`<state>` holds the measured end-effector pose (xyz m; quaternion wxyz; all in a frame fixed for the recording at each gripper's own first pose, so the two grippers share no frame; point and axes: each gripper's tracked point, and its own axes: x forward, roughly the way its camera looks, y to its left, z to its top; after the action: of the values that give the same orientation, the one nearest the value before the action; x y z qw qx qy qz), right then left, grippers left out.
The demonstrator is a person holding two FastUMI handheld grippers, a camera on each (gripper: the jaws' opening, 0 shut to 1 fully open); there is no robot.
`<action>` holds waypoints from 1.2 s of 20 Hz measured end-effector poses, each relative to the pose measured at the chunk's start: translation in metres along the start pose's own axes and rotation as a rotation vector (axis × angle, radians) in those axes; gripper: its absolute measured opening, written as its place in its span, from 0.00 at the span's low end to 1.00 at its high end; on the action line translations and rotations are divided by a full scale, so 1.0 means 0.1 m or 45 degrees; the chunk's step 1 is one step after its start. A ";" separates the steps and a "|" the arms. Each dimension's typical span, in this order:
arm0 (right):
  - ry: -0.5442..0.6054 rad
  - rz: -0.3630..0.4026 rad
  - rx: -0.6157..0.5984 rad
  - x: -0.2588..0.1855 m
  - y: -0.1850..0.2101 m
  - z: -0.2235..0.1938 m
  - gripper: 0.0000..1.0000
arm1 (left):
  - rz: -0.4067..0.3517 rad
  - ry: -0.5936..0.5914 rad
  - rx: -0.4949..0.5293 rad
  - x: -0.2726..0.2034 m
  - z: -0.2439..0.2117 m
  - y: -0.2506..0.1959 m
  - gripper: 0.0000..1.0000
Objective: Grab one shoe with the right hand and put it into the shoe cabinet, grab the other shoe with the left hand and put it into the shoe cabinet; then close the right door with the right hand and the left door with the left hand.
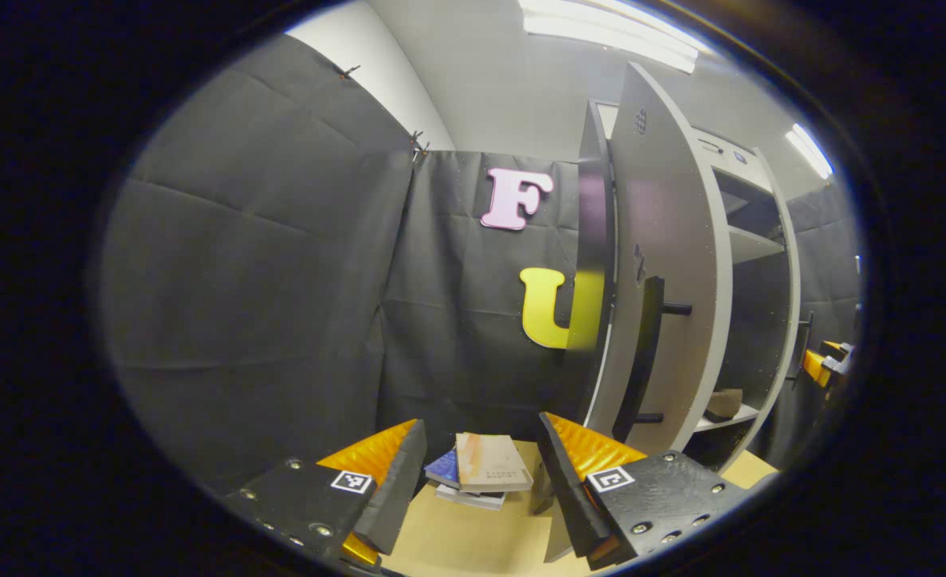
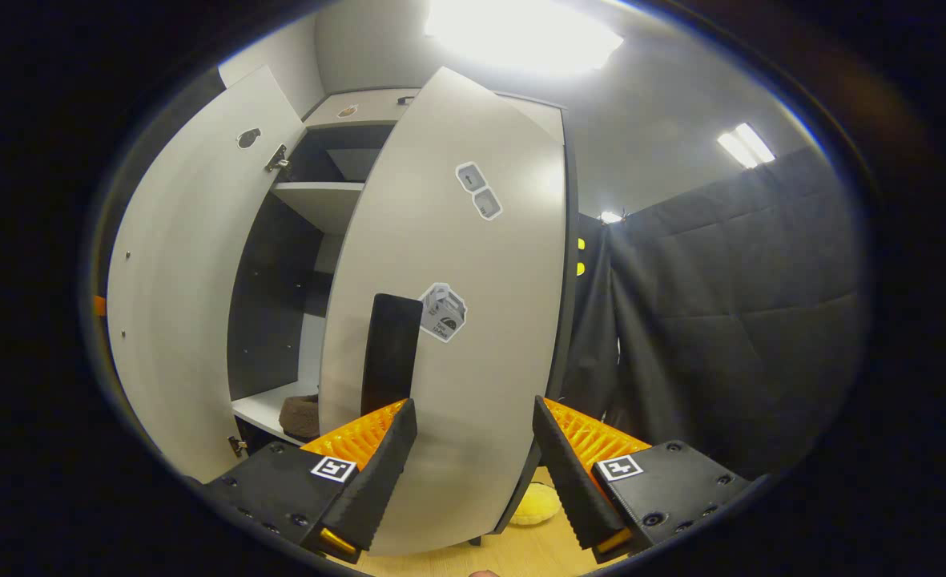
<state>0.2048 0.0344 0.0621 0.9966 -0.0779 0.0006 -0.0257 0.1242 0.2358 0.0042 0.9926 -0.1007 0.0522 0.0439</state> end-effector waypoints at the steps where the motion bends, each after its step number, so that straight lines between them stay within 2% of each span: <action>1: 0.006 -0.004 0.017 0.00 0.00 -0.01 0.93 | -0.009 0.003 0.003 0.02 -0.02 -0.02 0.81; 4: 0.026 0.005 0.098 -0.02 -0.03 -0.06 0.93 | -0.038 0.002 0.005 0.11 -0.02 -0.08 0.81; 6: 0.029 -0.003 0.131 -0.10 -0.08 -0.08 0.97 | -0.065 -0.004 0.003 0.16 -0.01 -0.14 0.81; 11: 0.037 -0.073 0.041 -0.35 -0.46 -0.18 0.96 | -0.148 -0.029 0.003 0.27 0.07 -0.58 0.81; 16: 0.084 -0.086 0.036 -0.57 -0.86 -0.37 0.96 | -0.091 -0.031 0.087 0.22 0.06 -0.63 0.81; 21: 0.119 -0.081 0.073 -0.68 -1.08 -0.51 0.96 | -0.103 -0.010 0.027 0.14 0.01 -0.84 0.81; 24: 0.128 -0.072 0.079 -0.69 -1.17 -0.56 0.96 | -0.116 -0.007 0.043 0.11 0.00 -1.01 0.81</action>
<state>0.1294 -0.0856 0.0252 0.9961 -0.0457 0.0478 -0.0578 0.1451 0.1378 0.0227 0.9952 -0.0861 0.0455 -0.0020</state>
